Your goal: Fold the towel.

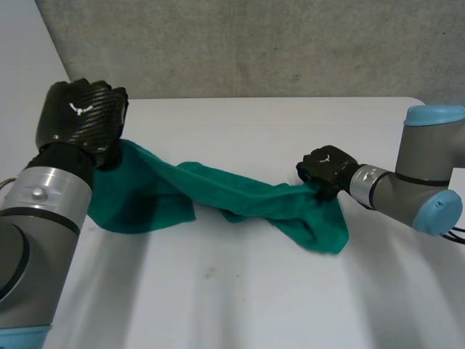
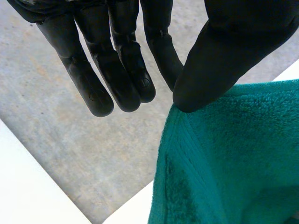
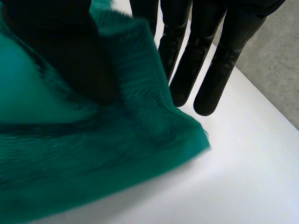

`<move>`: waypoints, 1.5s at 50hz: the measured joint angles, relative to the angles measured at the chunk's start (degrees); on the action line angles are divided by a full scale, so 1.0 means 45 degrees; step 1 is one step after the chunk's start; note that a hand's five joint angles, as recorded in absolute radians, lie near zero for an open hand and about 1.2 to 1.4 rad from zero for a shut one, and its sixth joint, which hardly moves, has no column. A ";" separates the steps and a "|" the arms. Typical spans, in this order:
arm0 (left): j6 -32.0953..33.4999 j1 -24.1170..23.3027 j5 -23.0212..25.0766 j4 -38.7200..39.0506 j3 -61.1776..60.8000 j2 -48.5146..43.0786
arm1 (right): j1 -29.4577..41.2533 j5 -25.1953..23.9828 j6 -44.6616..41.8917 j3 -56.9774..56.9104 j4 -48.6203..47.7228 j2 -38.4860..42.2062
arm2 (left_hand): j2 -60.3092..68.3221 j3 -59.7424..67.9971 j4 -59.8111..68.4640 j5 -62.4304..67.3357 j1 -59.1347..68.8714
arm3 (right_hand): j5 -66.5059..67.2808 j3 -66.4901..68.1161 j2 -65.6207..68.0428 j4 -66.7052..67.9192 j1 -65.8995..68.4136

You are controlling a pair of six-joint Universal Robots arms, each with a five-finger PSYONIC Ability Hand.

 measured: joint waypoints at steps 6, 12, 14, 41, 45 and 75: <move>0.0016 0.0323 0.0008 0.0006 0.0004 0.0373 | -0.0048 0.0040 0.0921 -0.0600 -0.0534 -0.0280 | 0.0003 0.0000 0.0000 0.0000 0.0000 | 0.1583 0.1294 0.1142 0.1519 0.0766; 0.0033 0.0779 0.0043 -0.0001 0.0075 0.0638 | -0.0163 0.0118 0.2236 -0.0539 -0.0546 -0.3082 | 0.0007 0.0023 0.0005 -0.0006 0.0000 | 0.1584 0.1295 0.1142 0.1520 0.0767; 0.0051 0.1067 0.0167 -0.0049 0.0146 0.0742 | -0.0285 0.0132 0.2351 -0.0403 0.0411 -0.4861 | 0.0015 0.0024 0.0007 -0.0006 0.0000 | 0.1586 0.1296 0.1142 0.1520 0.0767; 0.2377 0.2361 0.1971 -0.1883 0.4346 -0.5472 | 0.0419 0.4240 -0.1950 -0.1920 0.3428 -0.3515 | 0.0020 0.0026 0.0010 -0.0006 0.0000 | 0.1662 0.1297 0.1144 0.1523 0.0767; 0.2980 0.2376 0.1941 -0.1109 0.6900 -0.5603 | 0.0741 0.5141 -0.0841 -0.4680 0.1267 -0.3254 | 0.0021 0.0028 0.0011 -0.0006 0.0000 | 0.1662 0.1344 0.1143 0.1526 0.0767; 0.1437 0.2475 0.2452 0.3124 -0.0334 -0.2983 | 0.0726 0.3717 0.0411 0.6822 -0.3300 -0.8191 | -0.0005 -0.0009 0.0013 -0.0006 -0.0032 | 0.1702 0.1384 0.1143 0.1568 0.0767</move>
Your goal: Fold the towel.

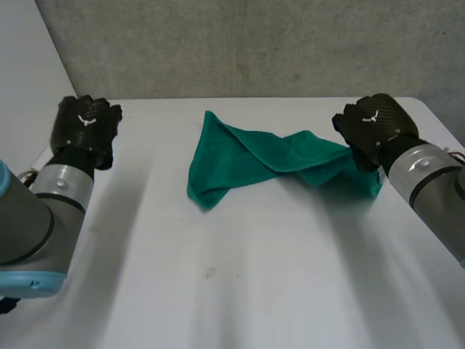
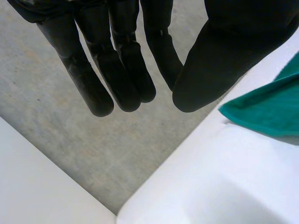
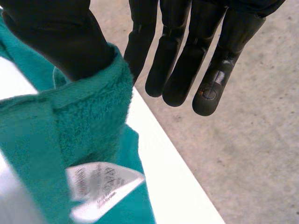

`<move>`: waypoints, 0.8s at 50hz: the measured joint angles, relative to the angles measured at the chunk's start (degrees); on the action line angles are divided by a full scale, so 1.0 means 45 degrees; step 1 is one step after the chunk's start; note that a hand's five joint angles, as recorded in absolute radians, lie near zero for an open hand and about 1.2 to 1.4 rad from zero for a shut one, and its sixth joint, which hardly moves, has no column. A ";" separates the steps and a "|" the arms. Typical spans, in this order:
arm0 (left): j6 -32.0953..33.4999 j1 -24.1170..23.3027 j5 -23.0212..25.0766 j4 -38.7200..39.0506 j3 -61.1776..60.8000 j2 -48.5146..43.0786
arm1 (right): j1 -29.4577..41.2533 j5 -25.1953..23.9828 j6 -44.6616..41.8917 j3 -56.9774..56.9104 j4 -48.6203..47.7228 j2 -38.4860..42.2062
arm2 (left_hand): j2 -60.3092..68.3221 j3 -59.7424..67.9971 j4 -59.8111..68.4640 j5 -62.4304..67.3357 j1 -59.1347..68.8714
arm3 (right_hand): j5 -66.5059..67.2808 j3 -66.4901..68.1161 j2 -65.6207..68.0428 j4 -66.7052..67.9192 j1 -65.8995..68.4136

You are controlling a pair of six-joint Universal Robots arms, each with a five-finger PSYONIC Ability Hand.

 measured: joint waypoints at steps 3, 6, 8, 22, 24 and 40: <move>-0.0369 -0.0384 0.0440 -0.0030 0.0634 -0.0889 | 0.0253 -0.0256 0.0020 -0.0855 0.0074 -0.0306 | -0.5387 -0.5310 -0.5427 -0.5318 -0.6186 | 0.0000 0.0001 0.0012 0.0001 0.0002; -0.0733 -0.0690 0.0797 -0.0082 0.1498 -0.1729 | 0.0507 -0.0713 0.0038 -0.1638 0.0210 -0.0845 | -1.1188 -1.1015 -1.1267 -1.0690 -1.1907 | 0.0000 0.0001 0.0012 0.0001 0.0002; -0.0935 -0.0794 0.0951 -0.0108 0.1964 -0.2098 | 0.0620 -0.0996 0.0045 -0.1906 0.0278 -0.1129 | -1.2221 -1.2097 -1.2233 -1.1408 -1.2269 | 0.0000 0.0001 0.0013 0.0001 0.0002; -0.2483 -0.1367 0.4236 -0.1147 0.5807 -0.5452 | 0.1475 -0.2818 0.0075 -0.1857 0.0838 -0.4108 | -1.2626 -1.2416 -1.2596 -1.1545 -1.2268 | 0.0000 0.0001 0.0012 0.0000 0.0002; -0.2492 -0.1397 0.4494 -0.1190 0.6043 -0.5832 | 0.1515 -0.2832 0.0078 -0.1832 0.0869 -0.4357 | -1.2626 -1.2416 -1.2596 -1.1545 -1.2268 | 0.0000 0.0001 0.0011 0.0000 0.0002; -0.2407 -0.1758 0.4869 -0.0702 0.8056 -0.8556 | 0.1570 -0.3414 0.0225 -0.1397 0.1871 -0.5941 | -0.2984 -0.2991 -0.2966 -0.2283 -0.1236 | 0.0000 0.0001 0.0012 0.0000 0.0002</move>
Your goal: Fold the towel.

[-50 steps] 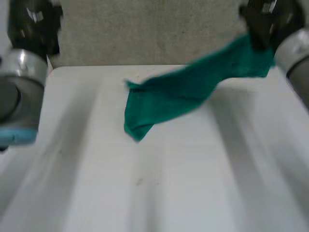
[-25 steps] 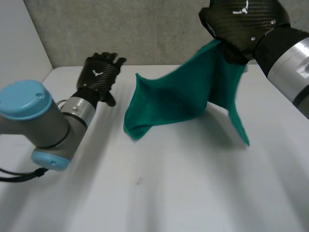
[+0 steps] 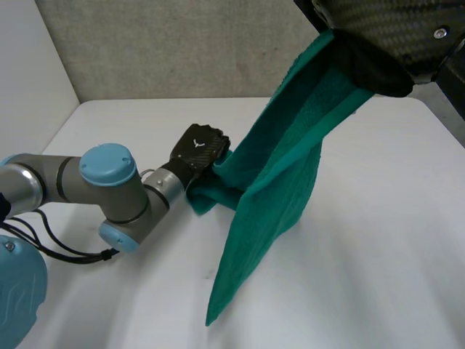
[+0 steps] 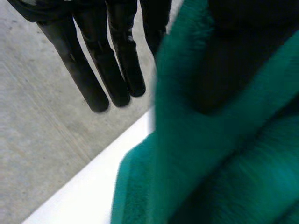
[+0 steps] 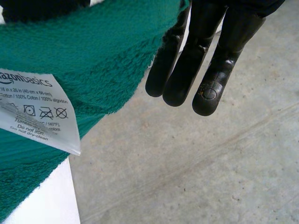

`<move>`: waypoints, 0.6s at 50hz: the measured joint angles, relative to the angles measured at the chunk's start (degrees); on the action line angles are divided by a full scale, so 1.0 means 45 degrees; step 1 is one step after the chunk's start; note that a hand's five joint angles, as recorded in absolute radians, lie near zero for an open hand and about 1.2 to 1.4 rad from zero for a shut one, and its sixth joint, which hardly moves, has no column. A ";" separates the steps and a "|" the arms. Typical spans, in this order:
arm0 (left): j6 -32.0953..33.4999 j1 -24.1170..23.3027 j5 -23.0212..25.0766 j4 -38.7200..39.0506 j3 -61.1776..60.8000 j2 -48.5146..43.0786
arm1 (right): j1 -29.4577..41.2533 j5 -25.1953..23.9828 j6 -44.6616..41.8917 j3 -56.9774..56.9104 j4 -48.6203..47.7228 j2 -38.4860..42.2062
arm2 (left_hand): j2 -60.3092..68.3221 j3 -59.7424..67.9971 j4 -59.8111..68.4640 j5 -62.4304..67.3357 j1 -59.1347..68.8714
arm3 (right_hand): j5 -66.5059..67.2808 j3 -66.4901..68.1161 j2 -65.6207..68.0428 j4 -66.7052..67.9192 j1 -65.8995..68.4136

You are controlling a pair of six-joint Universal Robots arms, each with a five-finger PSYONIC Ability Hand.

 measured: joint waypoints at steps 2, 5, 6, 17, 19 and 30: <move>0.0008 -0.0007 -0.0063 0.0096 0.0019 -0.0010 | -0.0041 0.0006 0.0011 0.0021 0.0007 0.0001 | 0.1905 0.1792 0.1791 0.1768 0.1303 | 0.0000 0.0000 0.0000 0.0000 0.0000; 0.0054 0.0027 -0.0749 0.0700 0.0017 0.0155 | -0.0481 0.0067 0.0043 0.0054 0.0035 0.0085 | 0.2733 0.2710 0.2696 0.2146 0.1306 | 0.0000 0.0000 0.0000 0.0000 0.0000; 0.0054 0.0027 -0.0749 0.0700 0.0017 0.0155 | -0.0481 0.0067 0.0043 0.0054 0.0035 0.0085 | 0.2733 0.2710 0.2696 0.2146 0.1306 | 0.0000 0.0000 0.0000 0.0000 0.0000; 0.0844 0.1745 -0.2054 0.0494 -0.2677 0.4559 | -0.2701 0.0522 0.0003 -0.0255 0.0496 0.2073 | 0.2986 0.2998 0.2905 0.2146 0.1306 | 0.0000 0.0000 0.0000 0.0000 0.0000; 0.1184 0.1954 -0.2050 0.0073 -0.3347 0.5552 | -0.2861 0.0594 -0.0029 -0.0331 0.0672 0.2513 | 0.2990 0.3003 0.2912 0.2146 0.1305 | 0.0000 0.0000 0.0000 0.0000 0.0000; 0.3482 0.2121 -0.2046 -0.4552 -0.6840 0.9699 | -0.2814 0.1465 -0.0591 -0.0858 0.3150 0.6966 | 0.3002 0.3015 0.2954 0.2146 0.1305 | 0.0000 0.0000 0.0000 0.0000 0.0000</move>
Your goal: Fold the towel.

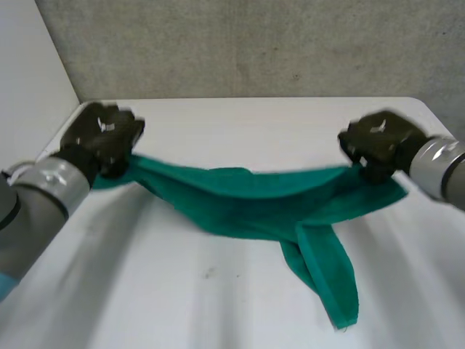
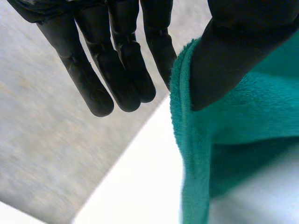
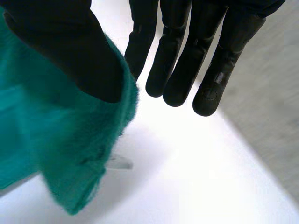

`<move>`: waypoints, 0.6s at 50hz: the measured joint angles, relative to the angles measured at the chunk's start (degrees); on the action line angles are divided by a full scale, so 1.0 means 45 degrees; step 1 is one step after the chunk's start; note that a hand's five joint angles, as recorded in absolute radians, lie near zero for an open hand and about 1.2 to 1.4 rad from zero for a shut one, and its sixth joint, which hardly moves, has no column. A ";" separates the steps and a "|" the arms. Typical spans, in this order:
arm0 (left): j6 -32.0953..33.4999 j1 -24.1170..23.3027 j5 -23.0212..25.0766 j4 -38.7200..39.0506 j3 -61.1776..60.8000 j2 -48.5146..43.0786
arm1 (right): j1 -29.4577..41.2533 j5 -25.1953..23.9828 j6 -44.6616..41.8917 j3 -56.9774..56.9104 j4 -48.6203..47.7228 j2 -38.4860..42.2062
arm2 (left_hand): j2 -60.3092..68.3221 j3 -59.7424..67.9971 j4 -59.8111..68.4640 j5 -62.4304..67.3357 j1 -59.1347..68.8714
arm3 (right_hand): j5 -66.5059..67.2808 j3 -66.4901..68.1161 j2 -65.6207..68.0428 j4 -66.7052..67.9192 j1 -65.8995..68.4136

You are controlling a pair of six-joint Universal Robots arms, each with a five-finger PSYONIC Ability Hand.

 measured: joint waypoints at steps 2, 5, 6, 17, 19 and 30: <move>0.0327 0.0036 -0.0053 -0.0572 -0.0342 -0.0117 | 0.0149 0.0163 -0.0286 -0.0138 0.0344 0.0784 | 0.0002 0.0001 0.0003 0.0000 0.0000 | 0.0000 -0.0001 0.0001 0.0000 0.0000; 0.0585 0.0071 -0.0091 -0.0816 -0.0439 -0.0524 | 0.0312 0.0375 -0.0470 -0.0399 0.0484 0.1339 | 0.0003 0.0001 0.0004 0.0000 0.0000 | 0.0000 -0.0001 0.0001 0.0000 0.0000; 0.0800 0.0099 -0.0112 -0.0887 -0.0382 -0.0990 | 0.0470 0.0580 -0.0583 -0.0716 0.0539 0.1755 | 0.0004 0.0001 0.0005 0.0000 0.0000 | 0.0001 0.0000 0.0000 0.0000 0.0000; 0.2558 0.0169 -0.1483 0.0703 0.5956 -0.5470 | 0.1683 0.3012 -0.0444 -0.7303 -0.1180 0.4042 | 0.0006 0.0008 0.0010 0.0000 0.0000 | 0.0001 0.0000 0.0000 -0.0001 0.0000; 0.2698 0.0164 -0.1760 0.1113 0.7299 -0.5892 | 0.1715 0.3285 -0.0258 -0.8589 -0.2057 0.4099 | 0.0006 0.0008 0.0010 0.0000 0.0000 | 0.0001 0.0000 0.0001 -0.0001 0.0000; 0.0851 0.0148 -0.2035 0.5379 0.9601 -0.4035 | 0.1684 0.3754 0.0657 -0.9308 -0.6705 0.2279 | 0.0008 0.0012 0.0012 0.0000 0.0000 | 0.0012 -0.0001 0.0000 -0.0001 0.0000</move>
